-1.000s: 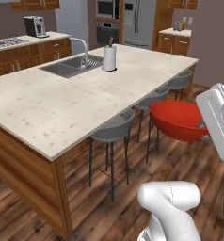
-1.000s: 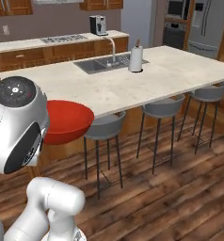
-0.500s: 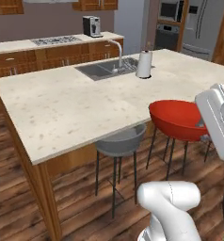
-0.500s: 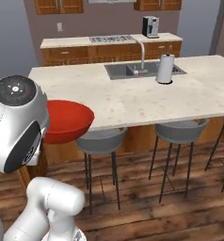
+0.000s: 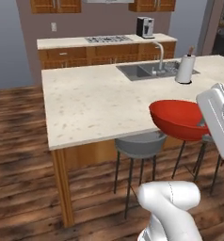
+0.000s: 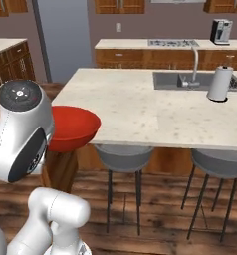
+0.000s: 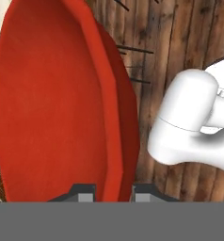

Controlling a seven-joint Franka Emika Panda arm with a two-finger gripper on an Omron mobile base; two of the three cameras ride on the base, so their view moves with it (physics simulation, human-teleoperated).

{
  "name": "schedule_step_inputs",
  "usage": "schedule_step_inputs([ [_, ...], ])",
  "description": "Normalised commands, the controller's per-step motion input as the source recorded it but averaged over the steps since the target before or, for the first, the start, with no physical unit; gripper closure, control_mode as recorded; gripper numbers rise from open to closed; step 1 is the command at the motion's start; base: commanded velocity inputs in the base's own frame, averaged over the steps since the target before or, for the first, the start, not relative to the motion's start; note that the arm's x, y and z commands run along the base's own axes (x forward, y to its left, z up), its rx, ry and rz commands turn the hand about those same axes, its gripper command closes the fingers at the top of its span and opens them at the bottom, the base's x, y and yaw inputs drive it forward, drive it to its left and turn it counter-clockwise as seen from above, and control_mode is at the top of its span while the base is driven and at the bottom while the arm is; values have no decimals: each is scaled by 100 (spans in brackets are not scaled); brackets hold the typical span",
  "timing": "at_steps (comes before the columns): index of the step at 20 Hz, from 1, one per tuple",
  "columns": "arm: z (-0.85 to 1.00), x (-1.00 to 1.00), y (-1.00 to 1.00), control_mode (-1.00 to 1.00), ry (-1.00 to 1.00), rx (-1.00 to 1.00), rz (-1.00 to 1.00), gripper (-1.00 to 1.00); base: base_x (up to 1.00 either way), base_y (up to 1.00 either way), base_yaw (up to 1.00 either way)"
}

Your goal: Pick up the bowls from the cabinet and place each bowl in front of a stool on the dining counter.

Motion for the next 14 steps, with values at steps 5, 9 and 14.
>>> schedule_step_inputs([
  [5,0,0,0,100,0,0,0,100,37,-60,25],
  [9,0,0,0,100,0,0,0,100,26,-83,7],
  [14,0,0,0,100,0,0,0,100,29,-40,0],
])
